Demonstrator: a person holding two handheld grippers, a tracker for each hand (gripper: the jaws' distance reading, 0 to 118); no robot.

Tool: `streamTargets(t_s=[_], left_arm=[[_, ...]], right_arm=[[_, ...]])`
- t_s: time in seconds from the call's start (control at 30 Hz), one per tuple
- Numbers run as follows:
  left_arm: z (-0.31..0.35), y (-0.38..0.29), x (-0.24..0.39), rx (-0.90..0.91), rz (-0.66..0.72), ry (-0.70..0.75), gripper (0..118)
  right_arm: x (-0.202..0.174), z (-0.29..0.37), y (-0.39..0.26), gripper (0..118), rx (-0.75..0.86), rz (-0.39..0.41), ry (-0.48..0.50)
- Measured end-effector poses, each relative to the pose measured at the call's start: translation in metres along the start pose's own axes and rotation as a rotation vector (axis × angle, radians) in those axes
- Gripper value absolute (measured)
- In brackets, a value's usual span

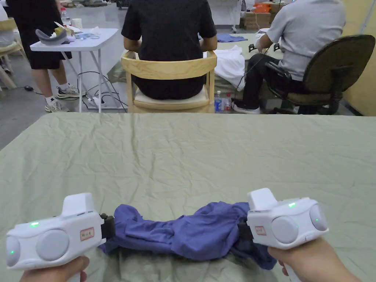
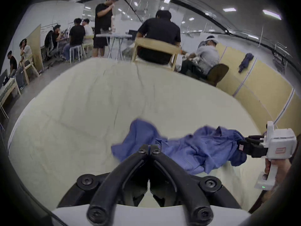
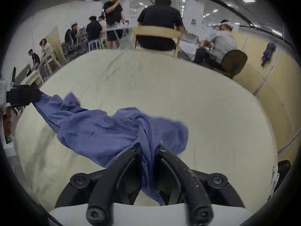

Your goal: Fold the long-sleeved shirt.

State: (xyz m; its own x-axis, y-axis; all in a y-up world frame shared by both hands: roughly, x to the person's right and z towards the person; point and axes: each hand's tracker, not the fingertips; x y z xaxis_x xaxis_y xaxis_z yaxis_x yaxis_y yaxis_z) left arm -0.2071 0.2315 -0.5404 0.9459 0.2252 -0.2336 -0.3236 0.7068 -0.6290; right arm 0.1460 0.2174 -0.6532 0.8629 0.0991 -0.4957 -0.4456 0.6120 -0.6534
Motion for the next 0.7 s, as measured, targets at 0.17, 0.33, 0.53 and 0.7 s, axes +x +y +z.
streamTargets(t_s=[0.17, 0.33, 0.53, 0.7], left_arm=[[0.053, -0.063, -0.01, -0.023, -0.052, -0.006, 0], [0.114, -0.118, -0.014, -0.065, -0.039, -0.019, 0], [0.161, -0.172, -0.024, -0.181, 0.024, 0.002, 0], [0.193, -0.196, -0.03, -0.225, 0.124, -0.03, 3]], right_arm=[[-0.019, 0.051, -0.067, 18, 0.013, 0.066, 0.024], [-0.036, 0.11, -0.13, 18, -0.016, 0.062, 0.058], [-0.055, 0.172, -0.203, 18, -0.138, 0.084, 0.076], [-0.059, 0.203, -0.235, 30, -0.191, 0.015, 0.108]])
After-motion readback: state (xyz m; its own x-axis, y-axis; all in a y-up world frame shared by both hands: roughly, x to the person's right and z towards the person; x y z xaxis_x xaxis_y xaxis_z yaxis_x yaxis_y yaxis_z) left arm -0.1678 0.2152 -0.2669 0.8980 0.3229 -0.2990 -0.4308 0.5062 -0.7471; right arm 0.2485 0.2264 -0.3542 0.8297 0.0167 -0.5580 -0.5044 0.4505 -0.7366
